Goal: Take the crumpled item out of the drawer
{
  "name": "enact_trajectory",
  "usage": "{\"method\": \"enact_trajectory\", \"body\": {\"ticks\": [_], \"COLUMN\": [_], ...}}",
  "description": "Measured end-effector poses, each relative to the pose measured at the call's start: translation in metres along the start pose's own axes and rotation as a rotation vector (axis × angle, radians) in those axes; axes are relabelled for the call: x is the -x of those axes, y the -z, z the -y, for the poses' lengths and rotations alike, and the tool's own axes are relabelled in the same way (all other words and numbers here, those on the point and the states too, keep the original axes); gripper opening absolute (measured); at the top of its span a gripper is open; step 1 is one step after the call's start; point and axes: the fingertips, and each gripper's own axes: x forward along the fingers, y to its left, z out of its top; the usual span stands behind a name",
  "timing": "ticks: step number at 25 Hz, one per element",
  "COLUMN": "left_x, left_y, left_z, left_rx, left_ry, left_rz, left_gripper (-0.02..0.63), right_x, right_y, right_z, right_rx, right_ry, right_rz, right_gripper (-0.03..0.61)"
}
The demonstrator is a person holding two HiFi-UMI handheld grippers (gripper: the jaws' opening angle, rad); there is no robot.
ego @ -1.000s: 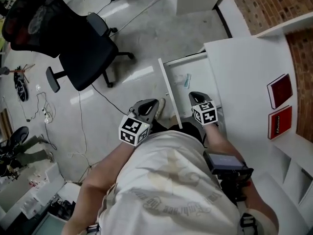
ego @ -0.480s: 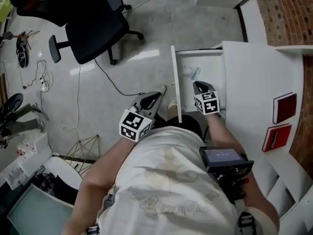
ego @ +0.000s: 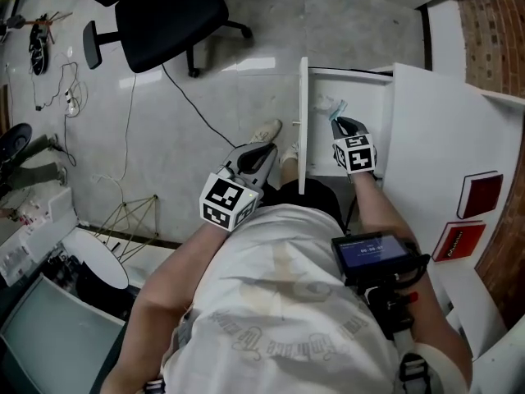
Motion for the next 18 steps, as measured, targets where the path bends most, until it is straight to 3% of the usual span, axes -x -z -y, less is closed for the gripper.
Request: {"method": "enact_trajectory", "body": {"ticks": [4,7,18], "left_x": [-0.001,-0.001,-0.002], "left_y": [0.006,0.006,0.015], "left_z": [0.003,0.003,0.006], "left_rx": [0.008,0.011,0.031], "left_ry": [0.002,-0.001,0.003], "left_rz": [-0.013,-0.017,-0.034], "left_gripper": [0.028,0.028,0.028], "right_x": [-0.011,-0.019,-0.052], "right_y": [0.005,0.008,0.026], "right_z": [0.008,0.010,0.003], "right_rx": [0.037,0.060,0.227], "right_ry": [0.013,0.008,-0.046], "right_rz": [-0.040,-0.067,-0.177], "right_gripper": [0.035,0.102,0.222]}}
